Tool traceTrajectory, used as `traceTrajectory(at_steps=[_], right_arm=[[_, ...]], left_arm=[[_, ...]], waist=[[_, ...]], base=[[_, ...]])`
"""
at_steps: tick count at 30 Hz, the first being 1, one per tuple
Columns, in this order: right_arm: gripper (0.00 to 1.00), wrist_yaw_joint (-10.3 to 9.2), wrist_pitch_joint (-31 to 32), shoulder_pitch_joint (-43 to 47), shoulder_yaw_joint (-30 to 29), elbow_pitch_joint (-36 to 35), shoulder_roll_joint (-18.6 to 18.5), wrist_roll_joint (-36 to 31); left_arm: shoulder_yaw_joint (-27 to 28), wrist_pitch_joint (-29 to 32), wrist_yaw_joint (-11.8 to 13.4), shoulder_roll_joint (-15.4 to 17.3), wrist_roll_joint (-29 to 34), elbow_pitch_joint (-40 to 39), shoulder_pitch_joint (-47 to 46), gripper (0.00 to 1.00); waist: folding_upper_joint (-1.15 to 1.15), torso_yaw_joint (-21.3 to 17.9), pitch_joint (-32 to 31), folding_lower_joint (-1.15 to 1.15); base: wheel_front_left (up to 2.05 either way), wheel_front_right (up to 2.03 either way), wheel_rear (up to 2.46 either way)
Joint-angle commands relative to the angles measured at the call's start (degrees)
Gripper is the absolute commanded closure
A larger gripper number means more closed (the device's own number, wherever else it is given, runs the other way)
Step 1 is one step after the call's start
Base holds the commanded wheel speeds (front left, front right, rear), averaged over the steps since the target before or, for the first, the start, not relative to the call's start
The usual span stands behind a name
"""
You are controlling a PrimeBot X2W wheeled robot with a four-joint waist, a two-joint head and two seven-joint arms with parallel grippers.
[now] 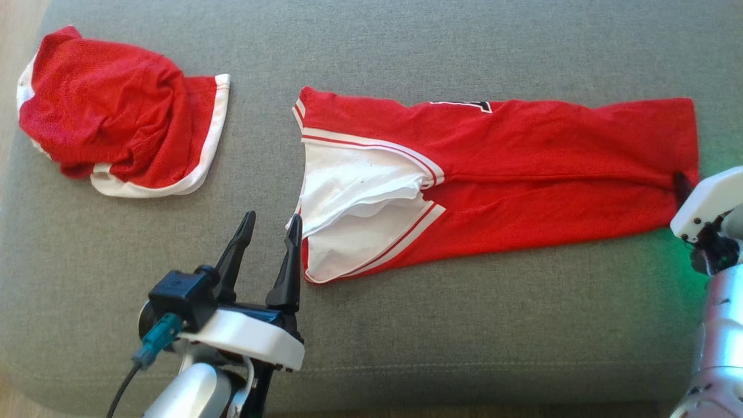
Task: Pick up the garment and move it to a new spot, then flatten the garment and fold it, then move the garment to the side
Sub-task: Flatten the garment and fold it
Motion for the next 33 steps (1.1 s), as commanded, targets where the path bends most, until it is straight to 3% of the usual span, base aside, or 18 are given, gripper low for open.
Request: traceTrajectory(at_steps=[1,2,10,15,21,27,33], right_arm=[[0.83,-0.02,1.27,-0.12,1.48,0.95,0.48,-0.49],[1.0,-0.02,1.23,-0.1,1.54,1.01,0.48,-0.67],[1.0,-0.02,0.66,0.45,1.78,-2.21,0.48,-1.54],[1.0,-0.02,1.01,3.29,2.91,-13.0,0.21,-2.36],[1.0,-0.02,4.96,7.48,6.77,-28.65,-3.22,-1.3],[1.0,-0.02,10.12,9.44,8.37,-38.66,-6.68,0.09],[1.0,-0.02,12.04,11.22,13.17,-44.59,-4.04,3.12]], left_arm=[[2.44,-0.7,-0.18,0.14,0.45,-2.04,-1.72,0.0],[2.54,-0.7,-0.27,0.08,0.44,-2.05,-1.75,0.0],[4.09,-0.7,-0.47,-0.13,0.42,-2.08,-1.39,0.0],[5.64,-0.7,-0.41,0.11,0.75,-2.52,-0.62,0.0],[5.75,-0.7,-1.55,0.15,1.21,-3.15,-0.81,0.0],[5.44,-0.39,-1.51,0.64,1.79,-3.78,-1.53,0.0],[5.06,-0.07,-1.51,0.7,1.9,-3.64,-2.03,0.0]], waist=[[0.0,0.12,0.14,0.0],[0.0,0.19,0.18,0.0],[0.0,0.15,-0.02,0.0],[0.0,-1.36,-0.21,0.0],[0.0,-3.87,0.67,0.0],[0.0,-5.17,1.3,0.0],[0.0,-5.16,0.9,0.0]], base=[[0.0,0.0,0.0],[0.0,0.0,0.0],[0.0,0.0,0.0],[0.0,0.0,0.0],[0.0,0.0,0.0],[0.0,0.0,0.0],[0.0,0.0,0.0]])
